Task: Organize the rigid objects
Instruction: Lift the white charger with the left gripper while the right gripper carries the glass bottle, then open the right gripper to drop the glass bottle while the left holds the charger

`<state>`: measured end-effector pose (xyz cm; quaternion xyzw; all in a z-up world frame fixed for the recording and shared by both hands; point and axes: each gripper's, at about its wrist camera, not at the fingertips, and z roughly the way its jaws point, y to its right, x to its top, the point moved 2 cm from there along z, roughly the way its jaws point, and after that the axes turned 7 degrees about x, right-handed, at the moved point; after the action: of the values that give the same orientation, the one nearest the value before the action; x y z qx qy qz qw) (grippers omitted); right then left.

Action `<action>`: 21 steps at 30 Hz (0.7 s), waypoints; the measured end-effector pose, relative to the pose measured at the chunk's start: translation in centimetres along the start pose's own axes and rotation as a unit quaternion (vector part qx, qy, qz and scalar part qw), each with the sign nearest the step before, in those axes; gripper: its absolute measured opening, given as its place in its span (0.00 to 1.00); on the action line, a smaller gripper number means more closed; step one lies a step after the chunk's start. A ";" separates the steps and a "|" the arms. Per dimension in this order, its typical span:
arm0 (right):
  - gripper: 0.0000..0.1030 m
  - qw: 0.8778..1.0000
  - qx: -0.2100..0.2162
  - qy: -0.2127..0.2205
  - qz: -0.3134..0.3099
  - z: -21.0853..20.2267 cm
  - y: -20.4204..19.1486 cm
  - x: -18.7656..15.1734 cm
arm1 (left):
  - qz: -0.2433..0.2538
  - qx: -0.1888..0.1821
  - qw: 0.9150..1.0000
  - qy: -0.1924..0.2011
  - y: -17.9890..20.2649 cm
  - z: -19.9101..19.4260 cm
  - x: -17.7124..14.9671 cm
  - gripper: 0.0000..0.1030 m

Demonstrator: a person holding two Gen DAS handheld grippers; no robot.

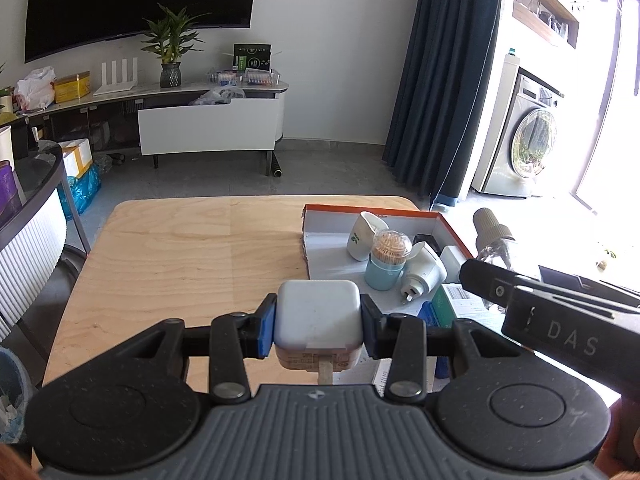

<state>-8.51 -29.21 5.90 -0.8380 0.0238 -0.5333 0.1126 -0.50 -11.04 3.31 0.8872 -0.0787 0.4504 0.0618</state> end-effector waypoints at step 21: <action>0.59 0.999 -0.033 0.007 0.023 -0.7 3.2 -0.1 | 0.026 -0.026 0.999 -0.008 2.8 1.6 0.1 0.41</action>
<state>-8.96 -32.42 5.39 -0.8368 0.0613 -0.5354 0.0964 0.28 -14.12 2.60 0.8866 -0.1140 0.4424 0.0725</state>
